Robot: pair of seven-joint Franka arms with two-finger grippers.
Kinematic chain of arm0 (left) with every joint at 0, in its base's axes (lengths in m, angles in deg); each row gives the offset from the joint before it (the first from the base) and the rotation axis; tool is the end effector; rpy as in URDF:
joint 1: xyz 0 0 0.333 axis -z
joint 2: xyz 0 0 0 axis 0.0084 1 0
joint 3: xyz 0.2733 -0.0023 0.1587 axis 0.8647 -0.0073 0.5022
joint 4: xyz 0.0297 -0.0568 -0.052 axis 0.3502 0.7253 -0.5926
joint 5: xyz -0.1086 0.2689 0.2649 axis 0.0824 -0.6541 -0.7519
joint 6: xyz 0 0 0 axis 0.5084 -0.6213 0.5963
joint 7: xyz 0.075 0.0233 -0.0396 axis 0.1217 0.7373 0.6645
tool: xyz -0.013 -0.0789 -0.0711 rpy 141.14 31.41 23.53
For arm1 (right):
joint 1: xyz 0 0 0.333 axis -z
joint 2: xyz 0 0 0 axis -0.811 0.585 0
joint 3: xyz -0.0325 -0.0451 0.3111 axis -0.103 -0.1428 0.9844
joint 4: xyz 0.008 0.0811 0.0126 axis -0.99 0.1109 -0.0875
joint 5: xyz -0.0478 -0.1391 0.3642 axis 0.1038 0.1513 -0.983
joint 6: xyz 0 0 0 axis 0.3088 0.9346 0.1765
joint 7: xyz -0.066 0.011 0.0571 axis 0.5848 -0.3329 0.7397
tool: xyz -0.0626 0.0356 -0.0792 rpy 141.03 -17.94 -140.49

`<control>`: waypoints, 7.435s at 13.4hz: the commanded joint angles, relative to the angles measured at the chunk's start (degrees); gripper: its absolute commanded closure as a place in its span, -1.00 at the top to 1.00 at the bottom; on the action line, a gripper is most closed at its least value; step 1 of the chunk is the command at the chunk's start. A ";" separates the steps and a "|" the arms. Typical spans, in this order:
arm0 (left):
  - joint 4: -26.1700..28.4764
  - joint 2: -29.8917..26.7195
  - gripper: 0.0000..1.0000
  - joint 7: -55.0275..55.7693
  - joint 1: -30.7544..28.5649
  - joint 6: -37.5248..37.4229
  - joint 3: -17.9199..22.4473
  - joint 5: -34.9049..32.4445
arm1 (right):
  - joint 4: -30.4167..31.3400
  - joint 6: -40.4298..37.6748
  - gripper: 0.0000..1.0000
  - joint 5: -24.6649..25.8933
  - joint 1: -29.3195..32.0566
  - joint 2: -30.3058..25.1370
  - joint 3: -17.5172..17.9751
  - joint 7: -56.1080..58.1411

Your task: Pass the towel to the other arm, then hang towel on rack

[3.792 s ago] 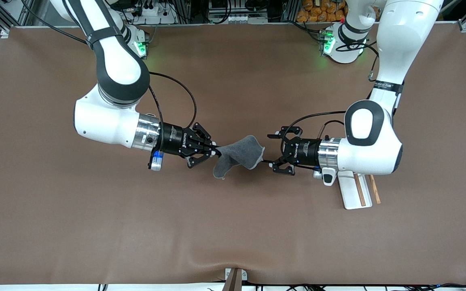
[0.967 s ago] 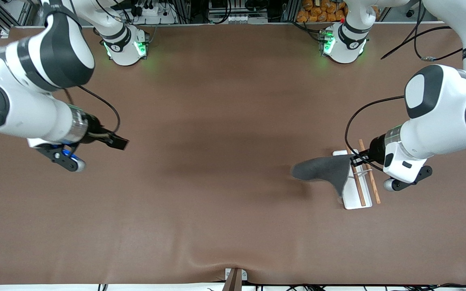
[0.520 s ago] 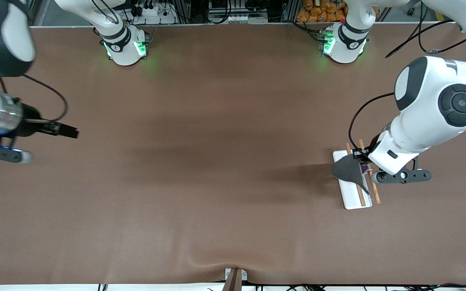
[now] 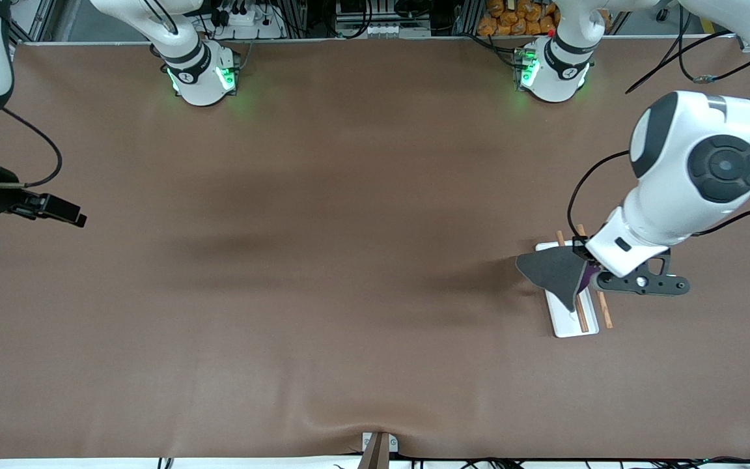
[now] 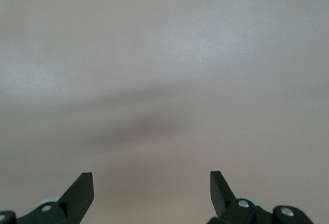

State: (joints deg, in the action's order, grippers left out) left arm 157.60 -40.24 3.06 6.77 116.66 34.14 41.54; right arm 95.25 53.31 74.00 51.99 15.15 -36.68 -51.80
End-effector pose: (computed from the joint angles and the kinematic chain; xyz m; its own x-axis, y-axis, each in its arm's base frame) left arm 0.6415 -0.1593 0.4781 0.9903 -0.1384 -0.0070 -0.1383 -0.9839 -0.1136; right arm 0.5846 -0.0396 0.5468 0.9858 -0.1625 -0.0421 -0.1643 -0.9853 -0.0457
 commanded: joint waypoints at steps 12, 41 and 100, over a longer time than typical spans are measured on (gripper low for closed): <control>3.18 -0.81 -1.00 -2.40 -7.42 -0.04 -0.20 -1.54 | -6.37 -6.05 1.00 2.74 0.72 -2.09 1.78 3.45; 3.97 5.96 -1.00 -4.42 -19.20 2.68 -0.29 -0.66 | -12.39 -11.21 1.00 4.84 0.28 -3.34 1.60 9.16; 9.59 -26.82 1.00 -2.22 -3.65 -14.19 7.36 8.92 | -13.45 -13.85 1.00 4.14 -0.87 -3.08 1.60 8.81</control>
State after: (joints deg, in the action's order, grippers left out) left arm 164.99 -64.35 0.25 2.05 101.48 40.75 49.68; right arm 82.50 40.15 77.83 51.20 12.22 -34.99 -42.85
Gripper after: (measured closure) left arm 0.000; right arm 0.000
